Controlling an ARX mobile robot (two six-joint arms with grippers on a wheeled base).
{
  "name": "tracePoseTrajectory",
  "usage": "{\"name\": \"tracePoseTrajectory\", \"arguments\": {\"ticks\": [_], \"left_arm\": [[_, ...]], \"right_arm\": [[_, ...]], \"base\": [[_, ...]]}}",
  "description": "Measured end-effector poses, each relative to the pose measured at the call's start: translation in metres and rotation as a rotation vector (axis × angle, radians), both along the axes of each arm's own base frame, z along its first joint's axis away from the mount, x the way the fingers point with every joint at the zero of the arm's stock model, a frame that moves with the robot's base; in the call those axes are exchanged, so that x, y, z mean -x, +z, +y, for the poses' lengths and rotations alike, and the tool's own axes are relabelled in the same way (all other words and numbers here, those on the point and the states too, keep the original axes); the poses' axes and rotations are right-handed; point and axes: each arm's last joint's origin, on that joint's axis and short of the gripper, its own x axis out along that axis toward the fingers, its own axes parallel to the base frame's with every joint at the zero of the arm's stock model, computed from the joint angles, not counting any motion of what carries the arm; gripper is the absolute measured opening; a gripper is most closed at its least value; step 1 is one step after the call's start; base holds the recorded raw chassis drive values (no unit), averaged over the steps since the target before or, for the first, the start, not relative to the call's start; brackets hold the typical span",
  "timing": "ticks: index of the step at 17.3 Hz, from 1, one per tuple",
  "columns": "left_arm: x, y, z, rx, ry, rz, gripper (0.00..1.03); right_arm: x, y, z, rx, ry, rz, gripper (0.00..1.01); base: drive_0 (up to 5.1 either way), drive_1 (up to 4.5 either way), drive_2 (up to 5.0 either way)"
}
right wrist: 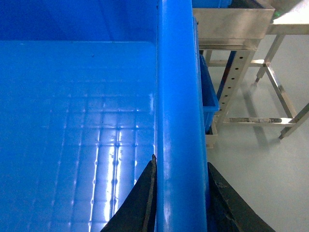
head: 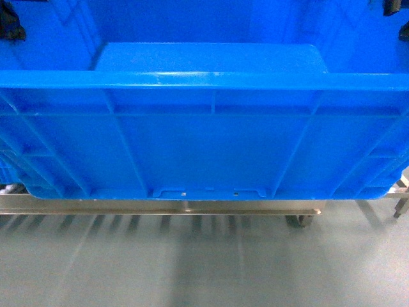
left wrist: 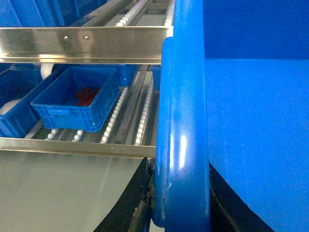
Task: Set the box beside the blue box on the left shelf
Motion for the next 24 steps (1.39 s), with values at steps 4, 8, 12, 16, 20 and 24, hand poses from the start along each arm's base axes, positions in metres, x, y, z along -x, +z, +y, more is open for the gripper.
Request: {"name": "tracePoseTrajectory", "arguments": {"ticks": [4,8,12,16,20,24], "left_arm": [[0.0000,0.0000,0.0000,0.000,0.000,0.000,0.20],[-0.0001,0.0002,0.0000,0.000,0.000,-0.002,0.20],[0.0000,-0.0001,-0.0002,0.000,-0.002,0.001,0.20],[0.0000,0.0001,0.0000,0.000,0.000,-0.001,0.20],[0.0000,0.0001,0.0000,0.000,0.000,-0.001,0.20],[-0.0004,-0.0001,0.0026,-0.001,0.008,0.000,0.20]], "right_arm": [[0.0000,0.0001,0.0000,0.000,0.000,-0.001,0.21],[0.0000,0.0001,0.0000,0.000,0.000,-0.001,0.21],[0.0000,0.0000,-0.0001,0.001,-0.002,-0.001,0.21],[0.0000,0.0001,0.0000,0.000,-0.001,-0.001,0.21],[-0.0001,0.0003,0.0000,0.000,-0.001,-0.003,0.21],[0.0004,0.0005,0.0031,-0.001,0.009,-0.005,0.21]], "base": [[-5.1,2.36,2.4],[-5.0,2.46,2.5],[-5.0,2.44,2.4],[-5.0,2.46,2.5],[-4.9,2.57,2.6],[0.0,0.00,0.0]]}}
